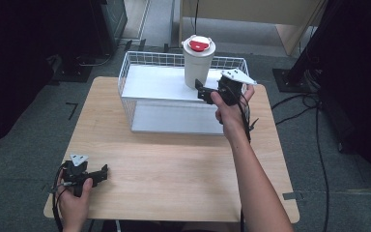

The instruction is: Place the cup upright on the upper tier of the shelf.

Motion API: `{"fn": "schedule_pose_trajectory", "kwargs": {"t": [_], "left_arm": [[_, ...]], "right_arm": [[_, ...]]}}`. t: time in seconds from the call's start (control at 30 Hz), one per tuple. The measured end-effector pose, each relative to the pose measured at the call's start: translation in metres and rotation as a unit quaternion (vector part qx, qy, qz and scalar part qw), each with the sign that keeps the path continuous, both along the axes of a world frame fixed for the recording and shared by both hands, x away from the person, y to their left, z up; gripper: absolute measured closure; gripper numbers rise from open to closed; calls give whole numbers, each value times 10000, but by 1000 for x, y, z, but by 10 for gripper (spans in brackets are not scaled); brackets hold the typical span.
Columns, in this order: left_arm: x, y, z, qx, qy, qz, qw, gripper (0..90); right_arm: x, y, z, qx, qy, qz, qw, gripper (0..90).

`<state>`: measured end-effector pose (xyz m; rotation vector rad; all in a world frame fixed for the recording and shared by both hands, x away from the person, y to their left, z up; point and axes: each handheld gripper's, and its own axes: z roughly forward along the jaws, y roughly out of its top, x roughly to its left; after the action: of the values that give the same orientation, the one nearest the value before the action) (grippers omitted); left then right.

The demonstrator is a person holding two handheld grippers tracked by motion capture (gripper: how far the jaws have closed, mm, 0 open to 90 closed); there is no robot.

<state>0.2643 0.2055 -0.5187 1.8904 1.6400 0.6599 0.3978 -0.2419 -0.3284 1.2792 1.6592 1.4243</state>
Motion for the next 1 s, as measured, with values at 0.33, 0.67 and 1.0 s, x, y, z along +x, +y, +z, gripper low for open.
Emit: {"fn": "schedule_pose_trajectory", "kwargs": {"t": [0.33, 0.67, 1.0], "left_arm": [[0, 0, 0, 3, -7, 3, 10000, 0], [0, 0, 0, 1, -10, 6, 10000, 0], [0, 0, 0, 0, -7, 7, 10000, 0]], "right_arm": [[-28, -18, -21, -113, -34, -136, 9998, 10], [-51, -30, -32, -112, -22, -159, 9998, 10], [-79, -45, -46, -117, -1, -264, 9996, 11]]}}
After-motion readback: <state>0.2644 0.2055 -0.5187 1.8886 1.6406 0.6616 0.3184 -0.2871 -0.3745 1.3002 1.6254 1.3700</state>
